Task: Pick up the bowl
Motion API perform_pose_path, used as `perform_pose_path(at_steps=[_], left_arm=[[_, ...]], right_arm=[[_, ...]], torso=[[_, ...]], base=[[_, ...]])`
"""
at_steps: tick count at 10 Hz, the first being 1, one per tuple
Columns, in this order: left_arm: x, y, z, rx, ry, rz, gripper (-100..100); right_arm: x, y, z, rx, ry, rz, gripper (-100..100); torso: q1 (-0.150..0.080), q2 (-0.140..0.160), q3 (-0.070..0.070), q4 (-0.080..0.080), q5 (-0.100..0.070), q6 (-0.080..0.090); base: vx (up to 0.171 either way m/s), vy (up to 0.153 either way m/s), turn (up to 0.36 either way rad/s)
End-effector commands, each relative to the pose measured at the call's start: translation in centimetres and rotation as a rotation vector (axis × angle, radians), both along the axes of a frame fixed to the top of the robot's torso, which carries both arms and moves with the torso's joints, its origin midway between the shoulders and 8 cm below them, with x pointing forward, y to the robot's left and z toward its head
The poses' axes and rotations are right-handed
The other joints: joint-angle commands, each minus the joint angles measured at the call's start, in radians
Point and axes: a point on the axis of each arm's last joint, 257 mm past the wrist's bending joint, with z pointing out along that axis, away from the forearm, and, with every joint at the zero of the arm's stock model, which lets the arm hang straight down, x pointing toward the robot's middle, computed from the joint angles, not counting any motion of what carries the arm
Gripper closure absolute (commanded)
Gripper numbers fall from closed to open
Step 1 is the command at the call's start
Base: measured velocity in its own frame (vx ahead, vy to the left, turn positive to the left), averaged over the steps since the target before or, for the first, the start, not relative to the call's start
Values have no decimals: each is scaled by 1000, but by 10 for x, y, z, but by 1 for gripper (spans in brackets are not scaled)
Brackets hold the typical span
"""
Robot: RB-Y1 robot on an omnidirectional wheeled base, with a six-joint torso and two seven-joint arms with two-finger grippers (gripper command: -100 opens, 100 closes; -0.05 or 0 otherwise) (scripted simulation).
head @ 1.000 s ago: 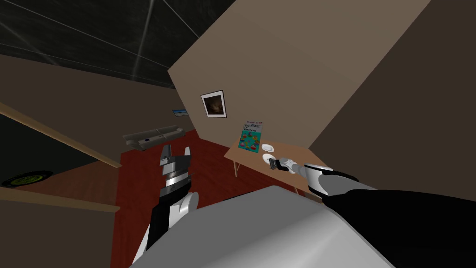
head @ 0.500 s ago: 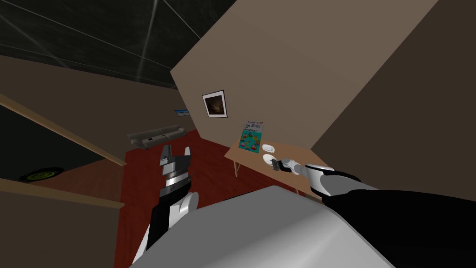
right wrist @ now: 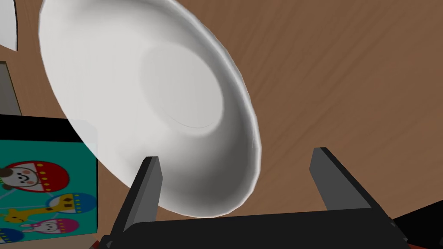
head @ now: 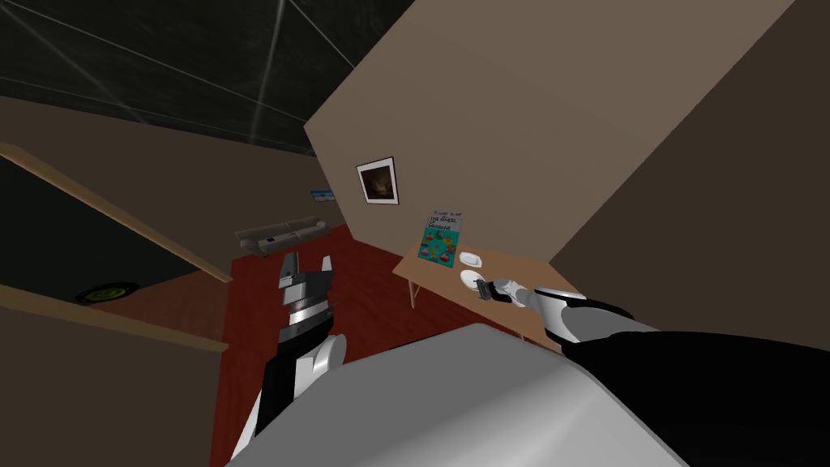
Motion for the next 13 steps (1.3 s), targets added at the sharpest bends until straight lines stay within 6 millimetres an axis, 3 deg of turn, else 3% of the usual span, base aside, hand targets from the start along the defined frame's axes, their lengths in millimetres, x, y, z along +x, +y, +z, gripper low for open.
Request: perform_pose_path(at_steps=[1, 6, 9, 10, 11, 13], left_arm=[[0, 0, 0, 0, 0, 0, 0], [0, 0, 0, 0, 0, 0, 0], [0, 0, 0, 0, 0, 0, 0], [0, 0, 0, 0, 0, 0, 0], [0, 0, 0, 0, 0, 0, 0], [0, 0, 0, 0, 0, 0, 0]], right_arm=[[-18, -11, -7, 7, -1, -59, -100], [-47, -29, -14, 12, 3, -140, -100], [-89, -57, -20, 9, 2, -255, -100], [-89, -57, -20, 10, 3, -256, -100], [-103, -66, -20, 6, 1, -294, -100], [-103, -66, -20, 6, 1, -294, -100]], torso=[[0, 0, 0, 0, 0, 0], [-1, 1, 1, 0, 0, 1], [-1, 2, 1, 0, 0, 0], [-2, 3, 2, 1, 0, 0], [-2, 2, 1, 1, 0, 2], [-1, 1, 1, 0, 0, 1]], base=[[-57, -42, 434], [-37, -28, 184], [-52, -23, 367], [-49, -31, 120], [-39, -16, 156], [-21, -6, 80]])
